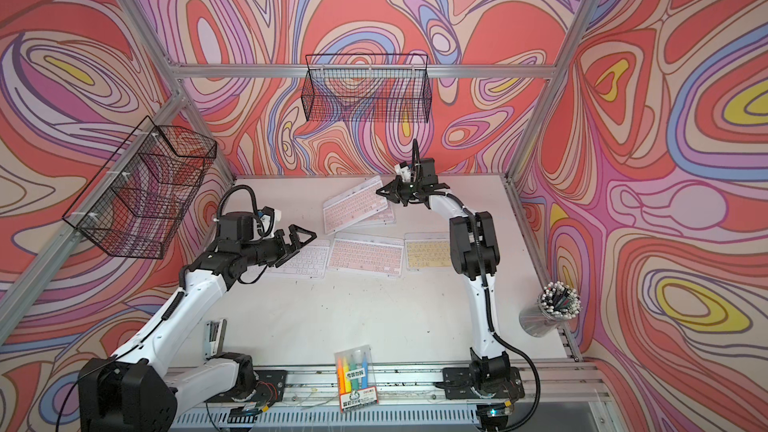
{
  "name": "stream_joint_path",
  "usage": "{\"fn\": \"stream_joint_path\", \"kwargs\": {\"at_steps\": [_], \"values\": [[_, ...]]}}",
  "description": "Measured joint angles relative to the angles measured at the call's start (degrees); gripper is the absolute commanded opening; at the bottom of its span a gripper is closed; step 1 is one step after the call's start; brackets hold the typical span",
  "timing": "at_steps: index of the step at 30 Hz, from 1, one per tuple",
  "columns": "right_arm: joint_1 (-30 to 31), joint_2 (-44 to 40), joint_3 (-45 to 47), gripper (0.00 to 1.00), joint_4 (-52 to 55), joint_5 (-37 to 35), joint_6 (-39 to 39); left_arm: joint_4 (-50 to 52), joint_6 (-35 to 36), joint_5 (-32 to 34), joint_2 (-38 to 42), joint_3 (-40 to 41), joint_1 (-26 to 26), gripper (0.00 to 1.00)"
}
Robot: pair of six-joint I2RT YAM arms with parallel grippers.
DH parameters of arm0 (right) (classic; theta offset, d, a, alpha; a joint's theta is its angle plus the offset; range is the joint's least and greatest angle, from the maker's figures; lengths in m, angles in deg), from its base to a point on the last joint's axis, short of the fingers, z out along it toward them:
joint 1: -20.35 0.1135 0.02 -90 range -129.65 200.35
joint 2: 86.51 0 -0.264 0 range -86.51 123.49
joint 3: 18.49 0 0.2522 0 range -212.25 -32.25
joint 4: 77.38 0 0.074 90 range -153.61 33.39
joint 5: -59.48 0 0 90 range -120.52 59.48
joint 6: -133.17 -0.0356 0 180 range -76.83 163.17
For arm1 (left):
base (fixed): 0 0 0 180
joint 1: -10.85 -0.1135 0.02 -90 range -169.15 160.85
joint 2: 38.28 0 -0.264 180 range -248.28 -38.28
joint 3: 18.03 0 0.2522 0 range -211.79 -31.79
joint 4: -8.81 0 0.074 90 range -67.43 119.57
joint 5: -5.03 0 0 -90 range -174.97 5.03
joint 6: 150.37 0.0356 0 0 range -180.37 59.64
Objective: Stack the numeric keypads
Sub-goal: Place the numeric keypad at the numeric keypad.
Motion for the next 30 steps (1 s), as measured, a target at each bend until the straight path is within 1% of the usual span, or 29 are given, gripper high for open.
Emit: {"fn": "stream_joint_path", "kwargs": {"at_steps": [8,15,21,30], "values": [[-0.7,6.1,-3.2,0.00,-6.8,1.4,-6.9,0.2,0.1,0.2,0.0,0.0,0.0,0.98],[-1.7,8.5,-3.7,0.00,-12.1,2.1,-11.5,0.1,0.0,0.2,0.0,0.5,0.0,0.98],[-2.8,10.3,-4.2,0.00,-13.8,2.7,-12.9,-0.1,0.0,0.2,0.0,0.7,0.0,0.98],[-3.8,10.5,-4.0,0.00,-15.5,3.2,-13.3,-1.0,-0.1,0.1,-1.2,0.7,0.0,0.98]]}}
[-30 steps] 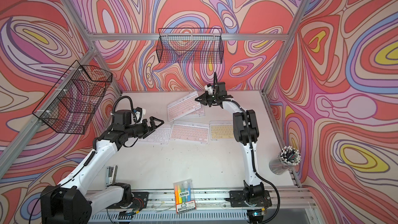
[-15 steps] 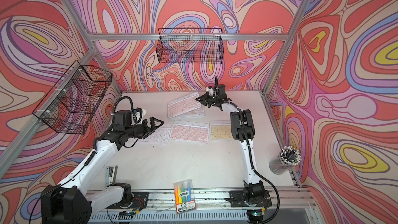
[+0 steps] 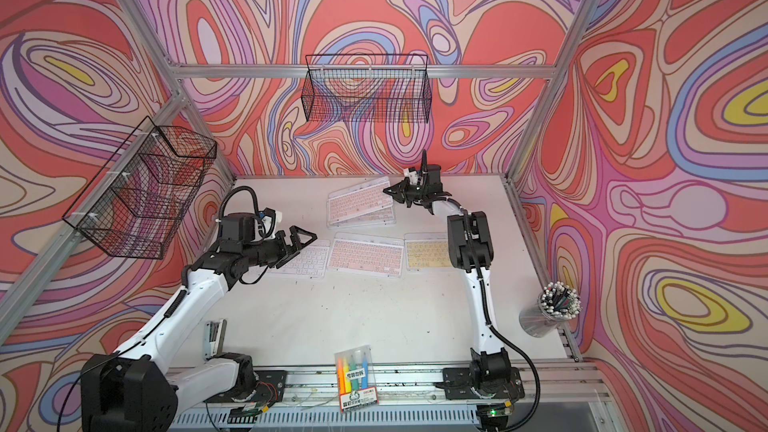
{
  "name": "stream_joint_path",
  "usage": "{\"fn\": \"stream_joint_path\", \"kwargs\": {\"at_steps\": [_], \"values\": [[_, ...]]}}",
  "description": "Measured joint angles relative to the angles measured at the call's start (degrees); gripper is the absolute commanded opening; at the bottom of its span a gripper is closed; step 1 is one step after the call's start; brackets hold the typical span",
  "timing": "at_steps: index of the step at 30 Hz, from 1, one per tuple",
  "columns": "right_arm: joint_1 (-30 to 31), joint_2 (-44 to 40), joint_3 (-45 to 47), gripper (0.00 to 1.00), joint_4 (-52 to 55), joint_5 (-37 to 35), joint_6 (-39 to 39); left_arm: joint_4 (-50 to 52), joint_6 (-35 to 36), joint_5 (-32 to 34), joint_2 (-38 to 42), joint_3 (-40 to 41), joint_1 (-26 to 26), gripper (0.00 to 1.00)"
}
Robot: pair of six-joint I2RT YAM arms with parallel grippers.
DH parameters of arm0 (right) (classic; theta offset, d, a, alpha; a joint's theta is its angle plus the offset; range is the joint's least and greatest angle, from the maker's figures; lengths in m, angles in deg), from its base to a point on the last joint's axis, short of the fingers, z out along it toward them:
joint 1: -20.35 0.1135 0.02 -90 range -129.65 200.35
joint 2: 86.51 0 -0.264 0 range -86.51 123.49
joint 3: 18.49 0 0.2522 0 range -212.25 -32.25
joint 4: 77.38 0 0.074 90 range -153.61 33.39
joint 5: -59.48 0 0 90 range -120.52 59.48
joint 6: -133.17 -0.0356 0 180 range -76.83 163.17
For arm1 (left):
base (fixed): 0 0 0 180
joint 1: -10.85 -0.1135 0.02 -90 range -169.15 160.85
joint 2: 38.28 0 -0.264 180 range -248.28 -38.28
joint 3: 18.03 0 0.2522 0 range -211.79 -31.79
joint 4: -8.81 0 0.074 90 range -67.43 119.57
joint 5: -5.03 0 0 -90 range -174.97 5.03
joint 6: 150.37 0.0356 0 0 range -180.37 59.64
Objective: Stack the numeric keypads
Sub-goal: Place the numeric keypad at the numeric keypad.
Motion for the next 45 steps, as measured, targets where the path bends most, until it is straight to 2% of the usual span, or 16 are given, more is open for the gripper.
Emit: {"fn": "stream_joint_path", "kwargs": {"at_steps": [20,23,25,28,45], "values": [[-0.3,1.9,4.7,0.00,-3.9,1.0,-0.8,-0.8,0.0,0.1,-0.9,1.2,0.0,0.98],[-0.3,1.9,4.8,0.16,-3.4,0.7,-0.1,-0.8,0.0,0.1,-0.9,1.2,0.0,0.98],[-0.3,1.9,4.7,0.32,-1.9,-0.2,1.0,-0.8,0.0,0.1,-0.9,1.2,0.0,0.98],[-0.2,1.9,4.7,0.45,0.9,-1.2,2.8,-0.8,0.0,0.1,-0.9,1.6,0.0,0.98],[0.3,1.8,-2.7,0.48,15.8,-6.6,11.7,-0.8,-0.1,0.9,-0.8,3.5,0.0,1.00]]}}
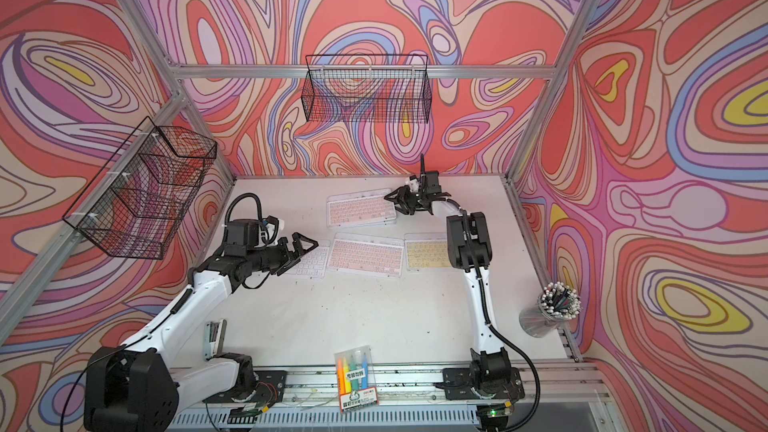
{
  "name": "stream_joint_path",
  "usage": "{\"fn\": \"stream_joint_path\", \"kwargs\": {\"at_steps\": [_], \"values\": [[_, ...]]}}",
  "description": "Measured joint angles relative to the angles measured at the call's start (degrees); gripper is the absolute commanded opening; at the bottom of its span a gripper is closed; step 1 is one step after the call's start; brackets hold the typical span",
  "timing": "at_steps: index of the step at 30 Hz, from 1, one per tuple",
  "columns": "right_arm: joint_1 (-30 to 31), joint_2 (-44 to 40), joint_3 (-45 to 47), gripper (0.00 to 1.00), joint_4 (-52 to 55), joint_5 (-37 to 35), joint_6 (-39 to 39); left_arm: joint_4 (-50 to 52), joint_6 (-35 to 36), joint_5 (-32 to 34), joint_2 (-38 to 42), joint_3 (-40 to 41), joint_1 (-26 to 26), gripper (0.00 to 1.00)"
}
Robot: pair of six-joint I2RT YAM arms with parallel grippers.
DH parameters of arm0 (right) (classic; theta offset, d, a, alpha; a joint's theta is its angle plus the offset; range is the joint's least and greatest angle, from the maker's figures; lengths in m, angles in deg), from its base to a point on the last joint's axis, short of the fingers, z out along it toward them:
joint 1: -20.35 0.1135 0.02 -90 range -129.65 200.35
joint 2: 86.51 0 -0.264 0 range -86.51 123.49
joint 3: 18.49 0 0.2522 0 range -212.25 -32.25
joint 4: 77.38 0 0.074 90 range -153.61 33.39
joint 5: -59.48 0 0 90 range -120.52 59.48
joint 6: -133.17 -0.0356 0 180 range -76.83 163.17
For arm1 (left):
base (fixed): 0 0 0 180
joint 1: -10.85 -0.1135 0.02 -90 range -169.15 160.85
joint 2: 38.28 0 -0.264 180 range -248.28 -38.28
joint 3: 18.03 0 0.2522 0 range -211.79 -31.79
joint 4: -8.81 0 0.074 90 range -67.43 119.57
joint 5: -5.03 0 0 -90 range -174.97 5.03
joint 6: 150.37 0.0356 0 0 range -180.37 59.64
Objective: Stack the numeric keypads
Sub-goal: Place the numeric keypad at the numeric keypad.
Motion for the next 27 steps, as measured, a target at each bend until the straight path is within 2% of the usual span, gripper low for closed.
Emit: {"fn": "stream_joint_path", "kwargs": {"at_steps": [5,11,17,23,27], "values": [[0.2,-0.7,-1.1,0.53,4.4,-2.3,1.9,0.0,-0.4,1.0,0.0,0.0,0.0,1.00],[0.7,-4.6,0.0,0.74,10.3,-8.3,5.3,0.1,-1.7,4.6,-0.1,0.2,0.5,1.00],[0.8,-10.6,0.8,0.80,15.1,-14.8,9.4,0.0,-2.6,9.0,-0.1,0.3,3.0,1.00],[1.6,-22.2,10.9,0.83,15.7,-23.3,12.7,0.3,-1.9,13.0,-4.9,-1.0,6.7,1.00],[4.6,-28.6,17.7,0.87,17.4,-27.6,15.1,0.5,-0.3,15.6,-8.8,-3.8,10.8,1.00]]}}
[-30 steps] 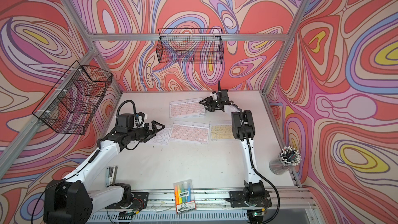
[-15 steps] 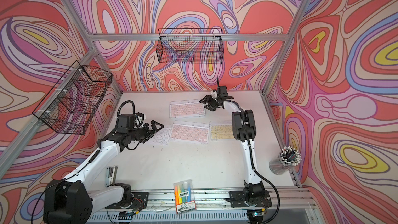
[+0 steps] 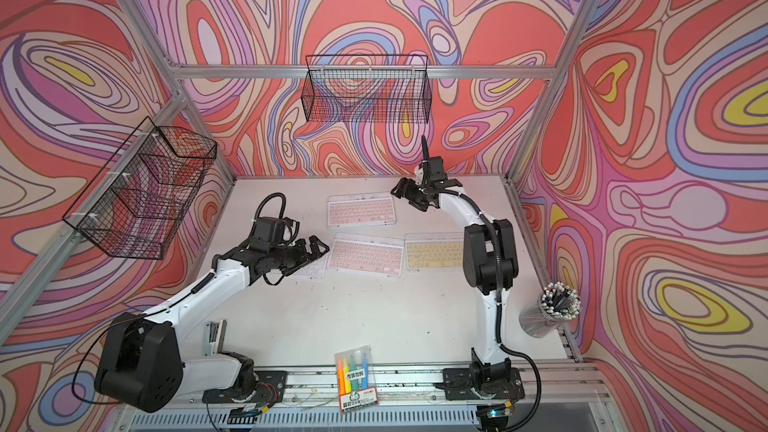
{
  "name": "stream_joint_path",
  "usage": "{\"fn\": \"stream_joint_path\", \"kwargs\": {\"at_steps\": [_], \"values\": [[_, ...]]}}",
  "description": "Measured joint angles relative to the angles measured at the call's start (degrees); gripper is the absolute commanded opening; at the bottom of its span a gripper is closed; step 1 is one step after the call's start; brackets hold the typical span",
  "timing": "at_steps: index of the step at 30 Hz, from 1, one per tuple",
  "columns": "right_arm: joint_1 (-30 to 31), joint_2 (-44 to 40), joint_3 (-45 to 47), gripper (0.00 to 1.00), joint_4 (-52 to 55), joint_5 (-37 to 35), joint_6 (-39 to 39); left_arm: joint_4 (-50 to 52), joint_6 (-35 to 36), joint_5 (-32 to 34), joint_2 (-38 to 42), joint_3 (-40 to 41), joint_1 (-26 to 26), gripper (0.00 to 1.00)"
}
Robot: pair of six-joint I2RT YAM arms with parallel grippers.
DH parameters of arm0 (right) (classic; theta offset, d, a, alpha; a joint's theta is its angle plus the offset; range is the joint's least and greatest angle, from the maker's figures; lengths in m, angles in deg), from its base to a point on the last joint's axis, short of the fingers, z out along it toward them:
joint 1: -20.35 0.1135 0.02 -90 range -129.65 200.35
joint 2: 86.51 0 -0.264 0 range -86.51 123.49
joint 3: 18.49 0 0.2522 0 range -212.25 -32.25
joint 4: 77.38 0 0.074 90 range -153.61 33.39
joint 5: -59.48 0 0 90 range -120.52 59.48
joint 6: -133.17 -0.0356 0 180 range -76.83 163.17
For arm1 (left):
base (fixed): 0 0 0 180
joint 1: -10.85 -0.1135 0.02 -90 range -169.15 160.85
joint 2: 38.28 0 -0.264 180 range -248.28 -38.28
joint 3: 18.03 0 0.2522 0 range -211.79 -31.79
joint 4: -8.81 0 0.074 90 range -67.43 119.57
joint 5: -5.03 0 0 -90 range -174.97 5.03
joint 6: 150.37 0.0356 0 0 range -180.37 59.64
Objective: Stack the numeric keypads
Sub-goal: Place the numeric keypad at the numeric keypad, then pick up the numeric keypad from the center of the board.
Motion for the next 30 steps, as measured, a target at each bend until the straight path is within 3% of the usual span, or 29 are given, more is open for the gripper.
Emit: {"fn": "stream_joint_path", "kwargs": {"at_steps": [3,10,15,20,30], "values": [[5.2,-3.1,5.3,0.99,0.8,-4.9,1.8,0.2,0.9,1.8,-1.2,-1.8,2.8,1.00],[17.5,-10.4,14.8,0.98,5.2,-16.8,1.8,0.3,3.0,4.0,-6.0,-5.9,4.3,0.99],[18.2,-13.0,15.8,0.98,7.3,-22.9,0.0,0.4,3.8,4.6,-9.7,-8.1,4.3,0.99],[18.9,-13.0,15.8,0.90,10.3,-28.3,-3.0,0.3,4.2,4.6,-14.7,-11.3,4.9,0.98],[19.3,-12.4,16.7,0.85,13.2,-31.7,-8.7,0.4,5.3,4.7,-21.7,-17.0,6.2,0.98]]}}
